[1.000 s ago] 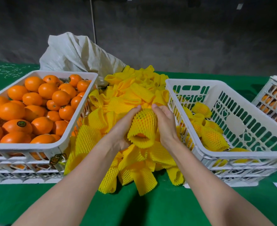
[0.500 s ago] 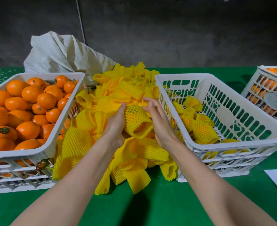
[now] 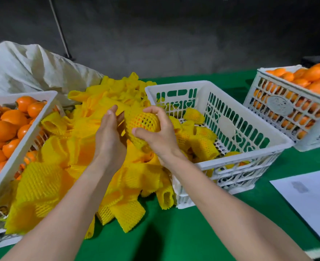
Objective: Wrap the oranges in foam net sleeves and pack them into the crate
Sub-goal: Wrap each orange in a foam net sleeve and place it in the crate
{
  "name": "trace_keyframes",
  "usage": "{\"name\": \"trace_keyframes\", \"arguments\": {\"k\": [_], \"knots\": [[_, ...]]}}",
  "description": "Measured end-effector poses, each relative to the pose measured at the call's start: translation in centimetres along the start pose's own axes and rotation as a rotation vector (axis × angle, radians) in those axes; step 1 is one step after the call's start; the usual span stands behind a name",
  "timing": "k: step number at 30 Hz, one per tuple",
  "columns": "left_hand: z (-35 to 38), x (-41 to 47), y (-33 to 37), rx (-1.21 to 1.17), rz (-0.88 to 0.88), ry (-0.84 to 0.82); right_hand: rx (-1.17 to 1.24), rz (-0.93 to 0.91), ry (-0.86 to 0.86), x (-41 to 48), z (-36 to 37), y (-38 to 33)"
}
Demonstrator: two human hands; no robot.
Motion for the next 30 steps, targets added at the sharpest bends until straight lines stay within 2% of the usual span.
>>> {"name": "trace_keyframes", "arguments": {"k": [3,5,7,9,10,13,14,16,22,24,27,30], "knots": [[2.9,-0.4,-1.1,0.203,0.133,-0.049,-0.105,-0.149,0.113,1.5,-3.7,-1.5],[5.2,-0.5,-2.6,0.369,0.167,-0.158,-0.251,-0.157,0.179,3.0,-7.5,-1.3],[7.8,-0.4,-4.2,0.582,0.184,-0.291,-0.359,-0.029,0.195,4.7,-11.8,0.2],[9.9,-0.3,-5.9,0.848,0.227,-0.397,-0.423,0.177,0.146,6.1,-15.6,2.6],[10.6,-0.2,-6.7,0.974,0.265,-0.423,-0.532,0.261,0.101,6.5,-17.3,3.8],[11.1,0.2,-7.9,1.182,0.348,-0.398,-1.161,0.436,-0.144,7.3,-20.9,7.3],[11.0,0.2,-7.9,1.195,0.358,-0.386,-1.331,0.471,-0.248,7.2,-21.3,8.3],[10.9,0.3,-7.9,1.191,0.35,-0.393,-1.506,0.518,-0.457,6.9,-21.1,10.0],[10.3,0.4,-7.7,1.074,0.225,-0.451,-1.358,0.701,-0.774,5.2,-20.4,12.9],[10.2,0.3,-7.6,1.038,0.188,-0.457,-1.343,0.733,-0.831,4.8,-19.9,13.1],[9.2,0.2,-6.5,0.844,0.104,-0.445,-1.35,0.51,-0.751,5.6,-17.5,11.2],[6.6,0.8,-3.4,0.71,0.106,-0.324,-1.279,0.15,-0.523,6.2,-14.2,6.8]]}}
Point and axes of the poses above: each hand's wrist, its own x-axis towards the middle knuckle, its own z-axis out of the palm, y = z × x, the point moved 7 cm from there along x, towards the middle knuckle, and after that the axes turned 8 degrees about -z, right-handed, at the moved point
